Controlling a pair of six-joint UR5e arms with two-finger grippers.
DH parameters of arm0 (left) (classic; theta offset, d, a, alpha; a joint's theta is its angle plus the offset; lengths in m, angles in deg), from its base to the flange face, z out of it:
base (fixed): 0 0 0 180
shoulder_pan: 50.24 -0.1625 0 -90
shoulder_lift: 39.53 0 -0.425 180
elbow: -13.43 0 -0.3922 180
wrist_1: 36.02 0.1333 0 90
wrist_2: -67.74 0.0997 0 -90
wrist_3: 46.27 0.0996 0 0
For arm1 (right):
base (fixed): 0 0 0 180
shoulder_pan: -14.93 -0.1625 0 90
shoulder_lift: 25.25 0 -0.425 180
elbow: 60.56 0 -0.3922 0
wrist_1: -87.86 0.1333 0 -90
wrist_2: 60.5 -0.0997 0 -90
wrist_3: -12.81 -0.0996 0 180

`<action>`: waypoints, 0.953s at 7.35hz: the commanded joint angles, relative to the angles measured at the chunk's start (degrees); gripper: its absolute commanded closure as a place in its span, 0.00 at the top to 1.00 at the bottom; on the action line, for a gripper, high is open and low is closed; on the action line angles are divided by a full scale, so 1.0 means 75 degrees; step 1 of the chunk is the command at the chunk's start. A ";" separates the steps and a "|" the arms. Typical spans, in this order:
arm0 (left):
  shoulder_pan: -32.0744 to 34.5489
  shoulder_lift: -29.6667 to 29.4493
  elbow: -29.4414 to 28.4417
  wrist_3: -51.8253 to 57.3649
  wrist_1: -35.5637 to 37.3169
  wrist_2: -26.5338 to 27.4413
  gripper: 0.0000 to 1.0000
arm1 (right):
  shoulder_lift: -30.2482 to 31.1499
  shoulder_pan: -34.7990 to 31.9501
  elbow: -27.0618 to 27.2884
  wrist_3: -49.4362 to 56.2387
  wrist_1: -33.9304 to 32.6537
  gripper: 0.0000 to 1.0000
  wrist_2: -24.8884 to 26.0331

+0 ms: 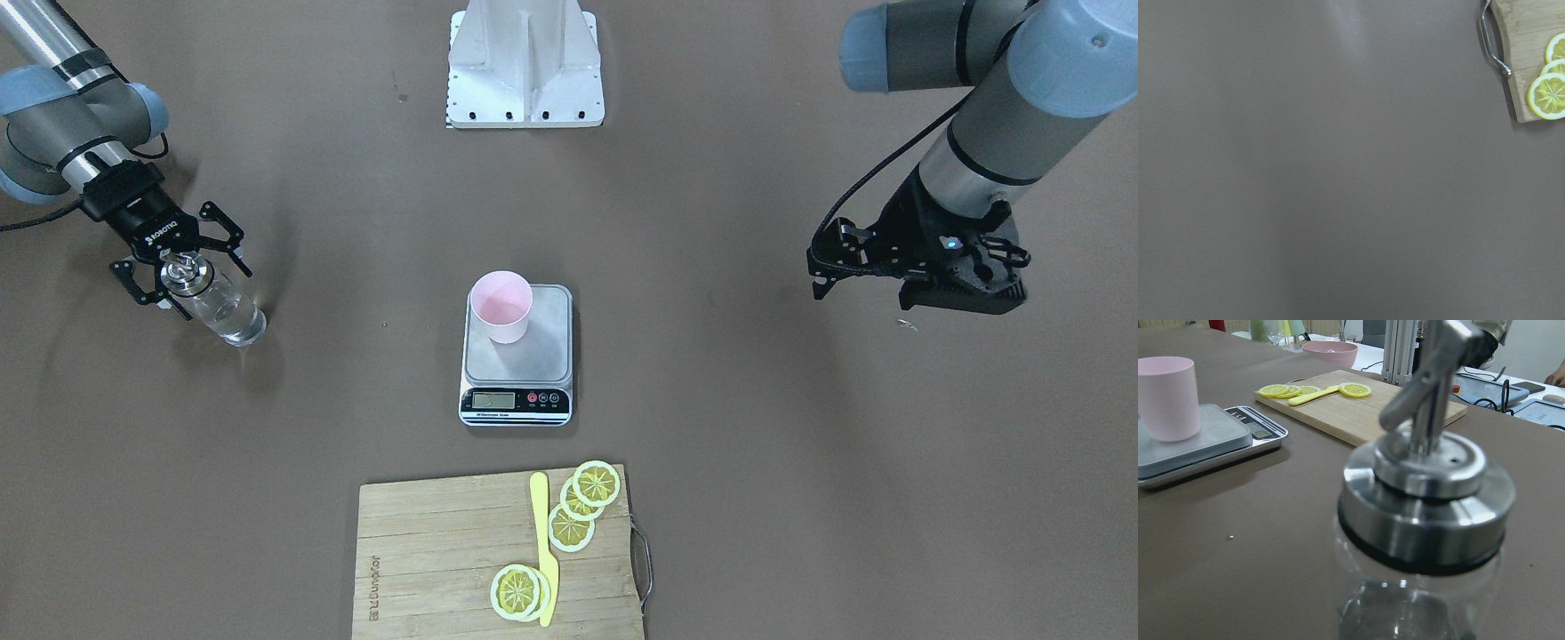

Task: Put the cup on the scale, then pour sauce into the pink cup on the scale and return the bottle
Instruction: 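Lift the sauce bottle off the table with the right gripper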

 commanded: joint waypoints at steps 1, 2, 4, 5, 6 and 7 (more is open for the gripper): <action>-0.0002 0.0000 0.0005 0.0003 0.0000 -0.0003 0.98 | -0.0182 -0.0021 -0.0136 -0.0024 0.0067 0.95 0.0014; -0.0002 0.0000 0.0005 0.0003 0.0000 -0.0003 0.98 | -0.0194 -0.0021 -0.0136 -0.0024 0.0067 0.95 0.0002; -0.0002 0.0000 0.0005 0.0003 0.0000 -0.0003 0.98 | -0.0253 -0.0160 -0.0148 -0.0036 0.0055 0.94 -0.0009; -0.0002 0.0000 0.0005 0.0003 0.0000 -0.0003 0.98 | -0.0276 -0.0185 -0.0182 -0.0036 0.0043 0.94 -0.0010; -0.0002 0.0000 -0.0006 0.0003 0.0000 -0.0003 0.98 | -0.0334 -0.0185 -0.0264 -0.0036 0.0055 0.94 -0.0010; -0.0002 0.0000 -0.0007 0.0003 0.0000 -0.0003 0.98 | -0.0497 -0.0185 -0.0520 -0.0036 0.0078 0.94 -0.0010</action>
